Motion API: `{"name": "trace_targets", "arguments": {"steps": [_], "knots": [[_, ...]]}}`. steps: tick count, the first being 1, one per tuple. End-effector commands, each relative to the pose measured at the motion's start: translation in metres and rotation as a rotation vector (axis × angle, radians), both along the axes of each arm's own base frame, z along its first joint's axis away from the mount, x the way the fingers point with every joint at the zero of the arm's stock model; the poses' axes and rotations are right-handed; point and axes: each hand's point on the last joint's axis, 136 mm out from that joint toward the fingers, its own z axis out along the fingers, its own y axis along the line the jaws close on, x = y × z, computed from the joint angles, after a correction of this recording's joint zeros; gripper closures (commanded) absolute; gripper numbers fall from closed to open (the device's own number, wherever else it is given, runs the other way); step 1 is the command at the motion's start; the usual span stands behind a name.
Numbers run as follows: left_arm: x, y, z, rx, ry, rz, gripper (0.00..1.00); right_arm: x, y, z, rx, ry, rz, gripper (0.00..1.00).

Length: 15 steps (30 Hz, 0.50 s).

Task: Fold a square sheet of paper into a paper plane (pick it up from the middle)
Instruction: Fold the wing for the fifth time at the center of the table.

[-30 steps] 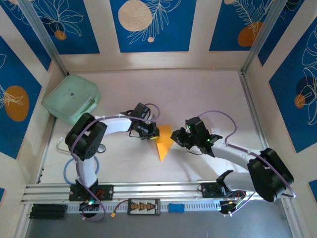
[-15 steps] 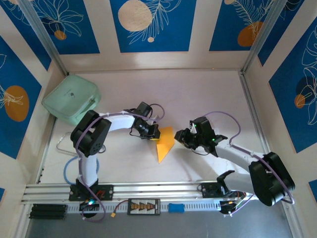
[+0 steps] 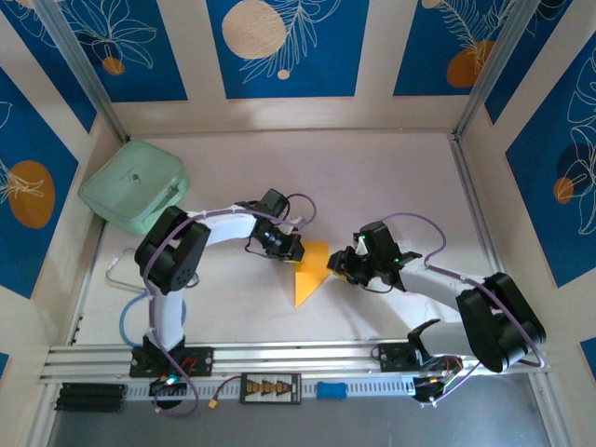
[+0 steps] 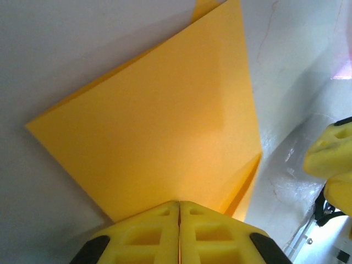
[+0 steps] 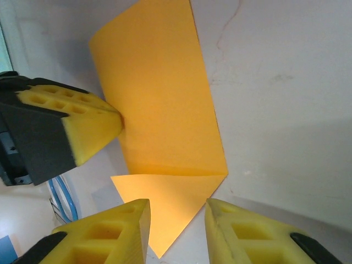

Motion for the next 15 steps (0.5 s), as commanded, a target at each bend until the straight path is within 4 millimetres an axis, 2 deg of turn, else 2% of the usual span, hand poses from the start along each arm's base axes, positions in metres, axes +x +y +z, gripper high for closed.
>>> {"name": "trace_targets", "arguments": {"steps": [1,4,7,15], "knots": [[0.010,0.004,0.038,-0.008,-0.126,0.035,0.90,0.001,0.000,0.008,0.019,-0.037,0.004,0.67],[0.015,0.005,0.048,-0.006,-0.111,0.128,0.90,0.001,-0.004,0.009,0.015,-0.043,-0.012,0.66],[0.010,-0.004,0.052,-0.070,-0.034,0.175,0.92,0.001,-0.008,0.008,0.013,-0.040,-0.028,0.67],[0.013,-0.004,0.026,-0.016,0.057,0.233,0.95,0.007,-0.013,0.011,0.007,-0.061,-0.042,0.67]]}}
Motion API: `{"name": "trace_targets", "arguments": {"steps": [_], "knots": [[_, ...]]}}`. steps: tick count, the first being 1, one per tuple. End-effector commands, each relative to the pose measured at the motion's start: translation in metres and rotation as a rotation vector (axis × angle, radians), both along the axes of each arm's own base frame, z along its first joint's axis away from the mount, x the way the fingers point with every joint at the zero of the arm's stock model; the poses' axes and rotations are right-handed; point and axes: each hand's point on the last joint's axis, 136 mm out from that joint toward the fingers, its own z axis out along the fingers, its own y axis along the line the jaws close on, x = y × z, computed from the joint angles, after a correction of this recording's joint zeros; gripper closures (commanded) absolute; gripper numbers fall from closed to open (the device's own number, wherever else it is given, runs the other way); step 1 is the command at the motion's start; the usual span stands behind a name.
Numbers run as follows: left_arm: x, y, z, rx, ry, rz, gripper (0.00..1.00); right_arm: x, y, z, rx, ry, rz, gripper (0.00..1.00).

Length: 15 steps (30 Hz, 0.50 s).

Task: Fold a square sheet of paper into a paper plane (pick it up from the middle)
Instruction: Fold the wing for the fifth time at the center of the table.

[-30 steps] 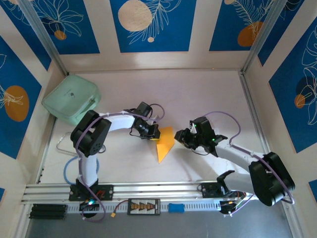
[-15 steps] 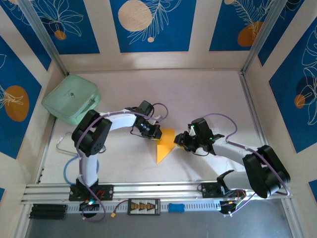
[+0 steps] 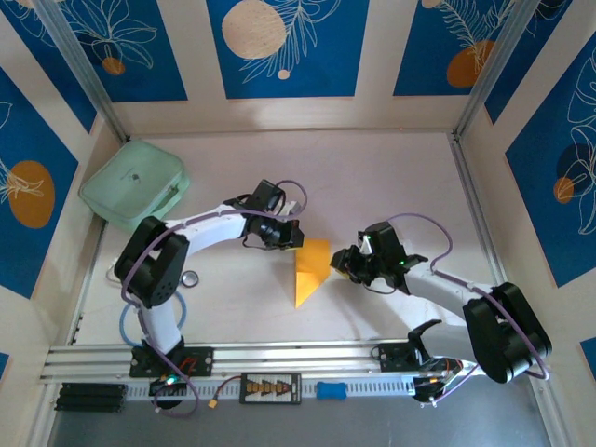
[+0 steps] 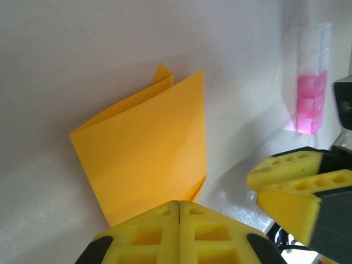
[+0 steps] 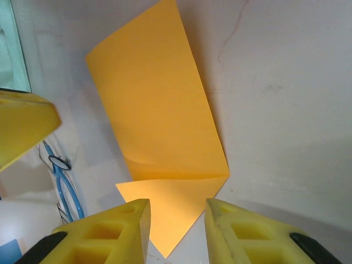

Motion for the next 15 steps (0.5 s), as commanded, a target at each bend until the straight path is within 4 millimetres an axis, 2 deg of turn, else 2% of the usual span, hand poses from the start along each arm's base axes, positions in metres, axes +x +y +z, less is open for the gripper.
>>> {"name": "trace_targets", "arguments": {"steps": [1,6,10,15], "knots": [[-0.005,-0.002,-0.019,0.017,0.081,0.033,0.95,0.005,-0.008,-0.001,-0.034,-0.021,-0.030,0.66],[-0.007,0.002,-0.039,0.060,0.111,0.055,0.96,0.015,-0.012,0.001,-0.050,-0.104,-0.067,0.64],[-0.010,0.006,-0.054,0.080,0.128,0.058,0.96,0.015,-0.003,0.006,-0.035,-0.087,0.021,0.63],[-0.023,0.023,-0.084,0.170,0.152,0.034,0.98,0.021,0.008,0.001,0.028,-0.062,0.034,0.59]]}}
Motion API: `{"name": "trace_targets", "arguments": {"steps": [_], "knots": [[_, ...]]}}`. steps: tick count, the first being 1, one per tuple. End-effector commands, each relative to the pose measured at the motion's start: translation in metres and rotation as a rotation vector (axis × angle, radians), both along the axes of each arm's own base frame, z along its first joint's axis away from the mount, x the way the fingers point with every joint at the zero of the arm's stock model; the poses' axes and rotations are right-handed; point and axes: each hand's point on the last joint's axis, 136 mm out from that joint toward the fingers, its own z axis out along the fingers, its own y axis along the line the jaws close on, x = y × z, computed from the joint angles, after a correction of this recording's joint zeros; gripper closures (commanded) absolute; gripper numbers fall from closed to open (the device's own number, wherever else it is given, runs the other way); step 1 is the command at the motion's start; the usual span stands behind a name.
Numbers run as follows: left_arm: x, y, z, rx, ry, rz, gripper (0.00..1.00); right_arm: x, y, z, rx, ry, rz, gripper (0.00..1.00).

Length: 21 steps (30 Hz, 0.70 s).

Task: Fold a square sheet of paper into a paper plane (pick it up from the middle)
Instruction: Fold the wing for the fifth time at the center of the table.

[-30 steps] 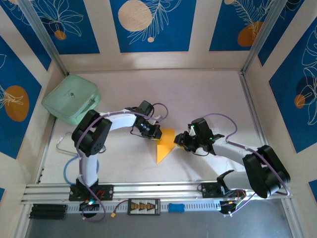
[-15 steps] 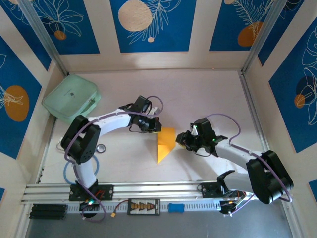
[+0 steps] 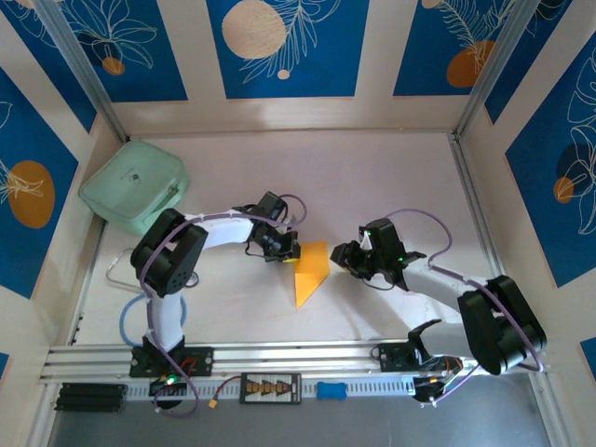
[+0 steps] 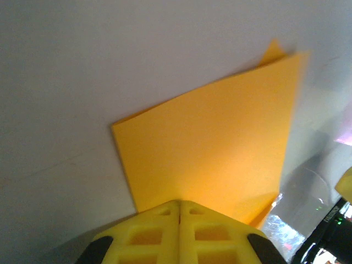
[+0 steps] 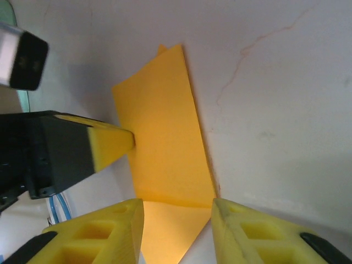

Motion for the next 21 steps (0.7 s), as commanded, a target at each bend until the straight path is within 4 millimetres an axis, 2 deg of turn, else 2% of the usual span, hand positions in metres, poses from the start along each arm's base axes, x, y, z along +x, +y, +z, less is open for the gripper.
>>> {"name": "trace_targets", "arguments": {"steps": [1,4,9,21], "knots": [[-0.016,0.017,-0.032,0.100,0.030,-0.028,0.98,0.004,0.010,0.003,0.048,0.000,0.037,0.59],[-0.022,0.022,-0.037,0.107,0.039,-0.032,0.98,0.005,0.010,-0.005,0.023,0.046,0.051,0.58],[-0.024,0.020,-0.038,0.087,0.041,-0.042,0.98,0.006,0.014,-0.013,0.018,0.089,0.070,0.58],[-0.022,0.016,-0.036,0.070,0.040,-0.046,0.99,0.033,0.015,-0.010,0.006,0.061,0.097,0.58]]}}
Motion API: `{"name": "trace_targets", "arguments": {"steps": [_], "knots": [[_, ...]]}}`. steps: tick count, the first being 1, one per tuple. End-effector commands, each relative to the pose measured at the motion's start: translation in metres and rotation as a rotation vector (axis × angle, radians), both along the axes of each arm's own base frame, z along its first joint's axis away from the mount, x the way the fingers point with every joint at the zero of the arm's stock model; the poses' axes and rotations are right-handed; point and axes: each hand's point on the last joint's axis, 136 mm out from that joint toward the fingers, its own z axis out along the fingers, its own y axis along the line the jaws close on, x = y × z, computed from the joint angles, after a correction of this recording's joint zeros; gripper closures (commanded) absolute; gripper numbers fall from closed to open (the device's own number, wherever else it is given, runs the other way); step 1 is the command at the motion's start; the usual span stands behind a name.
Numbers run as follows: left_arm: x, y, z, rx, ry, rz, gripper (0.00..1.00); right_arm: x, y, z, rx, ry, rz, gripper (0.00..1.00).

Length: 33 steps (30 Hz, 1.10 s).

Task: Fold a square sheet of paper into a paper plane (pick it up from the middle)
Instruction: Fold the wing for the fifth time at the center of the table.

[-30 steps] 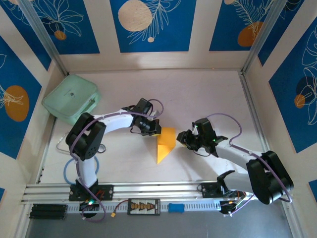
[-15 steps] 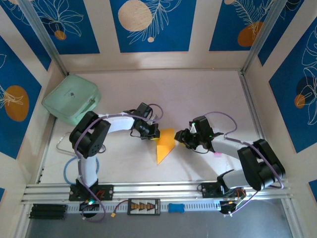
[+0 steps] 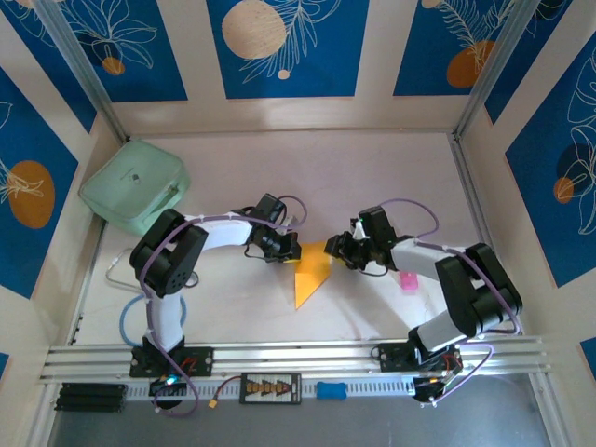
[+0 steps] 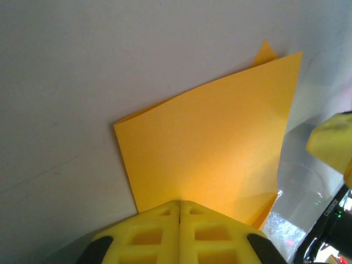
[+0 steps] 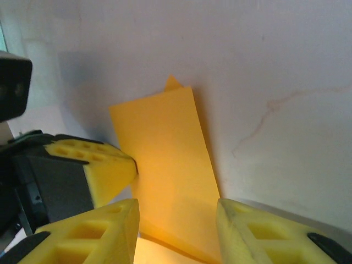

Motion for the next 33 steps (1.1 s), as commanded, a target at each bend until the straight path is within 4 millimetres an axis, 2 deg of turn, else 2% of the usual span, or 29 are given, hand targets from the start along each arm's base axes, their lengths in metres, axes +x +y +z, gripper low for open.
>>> {"name": "trace_targets", "arguments": {"steps": [1,6,15,22,33], "knots": [[-0.020,0.019,-0.035,0.103,0.072,-0.018,0.99,0.006,0.005,0.001,0.013,0.002,0.045,0.58],[-0.021,0.019,-0.034,0.100,0.072,-0.018,0.99,0.012,0.005,-0.007,-0.006,0.037,0.047,0.58],[-0.020,0.019,-0.035,0.099,0.074,-0.015,0.99,0.007,0.009,-0.019,-0.001,0.073,0.075,0.59],[-0.018,0.020,-0.035,0.097,0.074,-0.013,0.99,0.001,0.021,-0.010,0.064,0.063,0.129,0.60],[-0.017,0.019,-0.032,0.088,0.073,-0.014,0.99,0.000,0.015,-0.004,0.055,0.030,0.139,0.59]]}}
